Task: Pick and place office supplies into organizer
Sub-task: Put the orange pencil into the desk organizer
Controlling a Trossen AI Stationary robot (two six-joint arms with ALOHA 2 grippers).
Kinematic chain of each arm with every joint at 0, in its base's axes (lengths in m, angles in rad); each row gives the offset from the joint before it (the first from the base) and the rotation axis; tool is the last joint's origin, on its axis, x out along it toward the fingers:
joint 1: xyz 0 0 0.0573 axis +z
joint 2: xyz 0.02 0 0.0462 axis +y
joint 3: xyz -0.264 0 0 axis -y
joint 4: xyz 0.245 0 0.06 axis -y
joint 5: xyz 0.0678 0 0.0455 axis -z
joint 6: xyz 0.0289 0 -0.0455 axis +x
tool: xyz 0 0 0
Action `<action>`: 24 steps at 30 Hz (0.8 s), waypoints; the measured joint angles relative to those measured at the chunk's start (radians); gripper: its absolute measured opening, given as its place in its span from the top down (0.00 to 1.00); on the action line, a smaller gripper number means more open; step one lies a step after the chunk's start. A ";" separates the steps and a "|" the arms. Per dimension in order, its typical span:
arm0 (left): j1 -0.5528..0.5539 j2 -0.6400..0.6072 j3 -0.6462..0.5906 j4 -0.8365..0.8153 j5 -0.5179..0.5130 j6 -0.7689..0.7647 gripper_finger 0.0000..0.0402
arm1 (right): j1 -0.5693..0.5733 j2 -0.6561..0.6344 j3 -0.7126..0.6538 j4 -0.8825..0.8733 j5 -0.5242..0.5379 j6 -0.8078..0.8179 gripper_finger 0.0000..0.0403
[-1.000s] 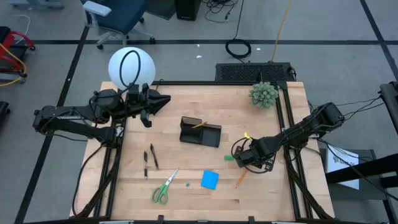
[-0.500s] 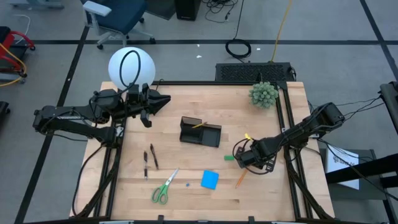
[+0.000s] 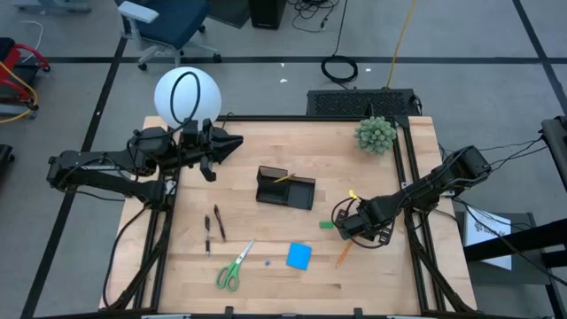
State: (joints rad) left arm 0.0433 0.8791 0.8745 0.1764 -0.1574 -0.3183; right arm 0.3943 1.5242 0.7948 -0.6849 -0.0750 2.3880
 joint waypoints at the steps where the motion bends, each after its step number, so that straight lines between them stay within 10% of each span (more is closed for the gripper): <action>1: 0.000 0.000 0.000 0.000 0.000 0.000 0.88 | 0.000 0.000 0.000 0.000 0.000 -0.001 0.71; 24: 0.000 0.000 0.000 0.000 0.000 0.000 0.88 | -0.002 0.000 -0.001 0.007 0.019 -0.037 0.97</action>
State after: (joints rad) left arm 0.0433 0.8791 0.8745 0.1761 -0.1574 -0.3183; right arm 0.3927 1.5238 0.7941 -0.6779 -0.0563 2.3515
